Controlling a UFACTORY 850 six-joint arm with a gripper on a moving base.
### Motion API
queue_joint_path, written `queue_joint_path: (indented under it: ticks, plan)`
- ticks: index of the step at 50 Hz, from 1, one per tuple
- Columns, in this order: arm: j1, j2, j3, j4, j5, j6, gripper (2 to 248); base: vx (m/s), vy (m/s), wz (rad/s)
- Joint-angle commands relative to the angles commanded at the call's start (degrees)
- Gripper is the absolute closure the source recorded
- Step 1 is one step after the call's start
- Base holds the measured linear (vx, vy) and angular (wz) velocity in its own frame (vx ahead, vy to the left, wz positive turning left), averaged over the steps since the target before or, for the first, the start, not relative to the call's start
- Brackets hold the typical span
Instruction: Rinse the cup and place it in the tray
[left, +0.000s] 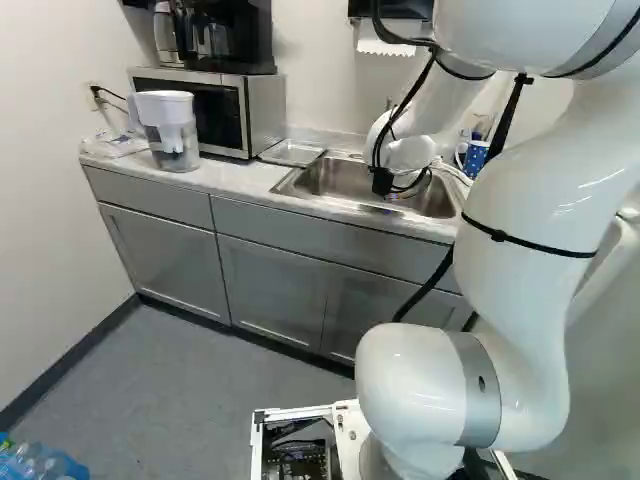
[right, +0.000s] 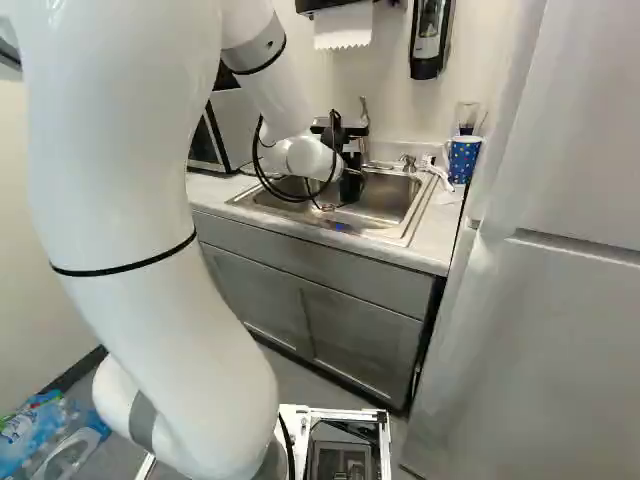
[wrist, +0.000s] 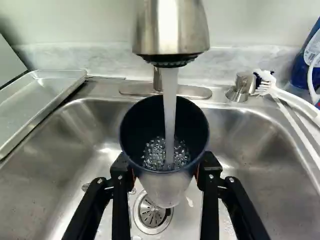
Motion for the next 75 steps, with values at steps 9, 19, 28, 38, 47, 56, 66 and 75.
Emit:
queue_joint_path:
  ticks: [9,19,28,38,47,56,66,75]
  plan:
    - [0.0,0.0,0.0,0.0,0.0,0.0,124,0.000,0.000,0.000]
    - [0.0,0.0,0.0,0.0,0.0,0.0,124,0.000,0.000,0.000]
    - [0.0,0.0,0.0,0.0,0.0,0.0,124,0.000,0.000,0.000]
    - [0.0,0.0,0.0,0.0,0.0,0.0,124,0.000,0.000,0.000]
    - [0.0,0.0,0.0,0.0,0.0,0.0,124,0.000,0.000,0.000]
    - [0.0,0.0,0.0,0.0,0.0,0.0,124,0.000,0.000,0.000]
    - [0.0,0.0,0.0,0.0,0.0,0.0,124,0.000,0.000,0.000]
    - [0.0,0.0,0.0,0.0,0.0,0.0,124,0.000,0.000,0.000]
